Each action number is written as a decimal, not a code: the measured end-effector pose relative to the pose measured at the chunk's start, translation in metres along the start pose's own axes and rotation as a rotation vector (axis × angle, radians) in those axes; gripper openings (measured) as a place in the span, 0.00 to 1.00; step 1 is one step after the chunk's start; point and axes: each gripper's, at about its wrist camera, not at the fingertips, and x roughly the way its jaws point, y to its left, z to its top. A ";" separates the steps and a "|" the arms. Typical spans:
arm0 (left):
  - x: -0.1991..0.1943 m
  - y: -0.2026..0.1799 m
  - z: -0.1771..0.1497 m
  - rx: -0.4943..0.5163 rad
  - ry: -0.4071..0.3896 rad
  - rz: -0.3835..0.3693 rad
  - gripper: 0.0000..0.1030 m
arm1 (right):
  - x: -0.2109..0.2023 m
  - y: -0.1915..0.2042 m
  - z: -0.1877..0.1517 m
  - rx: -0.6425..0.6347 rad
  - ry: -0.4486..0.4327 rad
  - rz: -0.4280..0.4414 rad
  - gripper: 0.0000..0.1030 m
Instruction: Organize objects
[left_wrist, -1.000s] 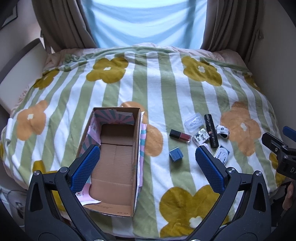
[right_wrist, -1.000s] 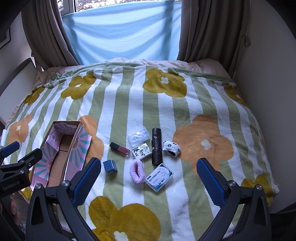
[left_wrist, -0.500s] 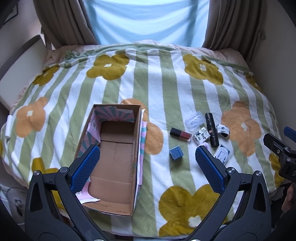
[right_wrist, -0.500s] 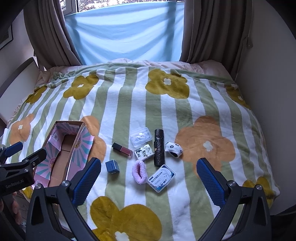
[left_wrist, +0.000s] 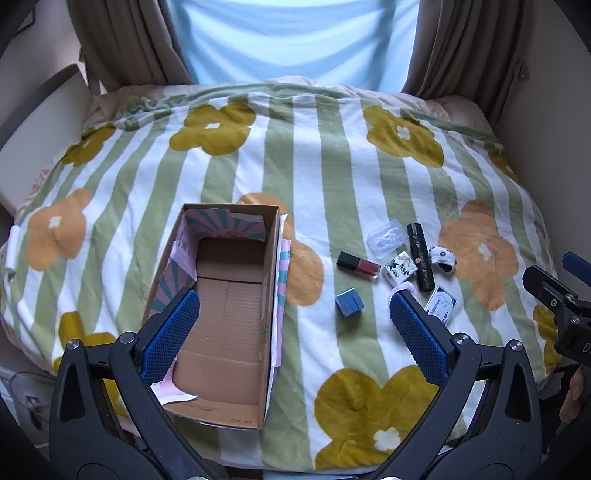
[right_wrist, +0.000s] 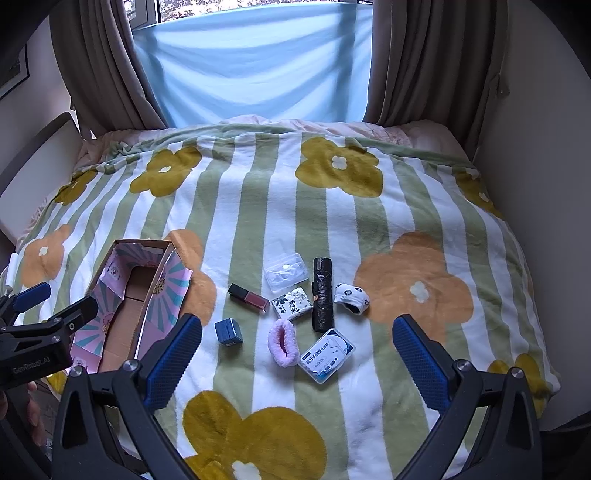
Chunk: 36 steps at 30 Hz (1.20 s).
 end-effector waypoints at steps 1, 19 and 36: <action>0.000 0.000 0.000 0.001 0.001 0.005 0.99 | 0.000 0.000 0.000 -0.002 0.000 -0.002 0.99; 0.002 0.002 0.001 -0.004 0.002 0.023 0.99 | 0.000 0.002 0.001 -0.003 -0.003 0.006 0.99; 0.019 -0.016 -0.004 -0.045 0.036 0.034 0.99 | 0.015 -0.010 0.006 -0.019 0.034 0.024 0.99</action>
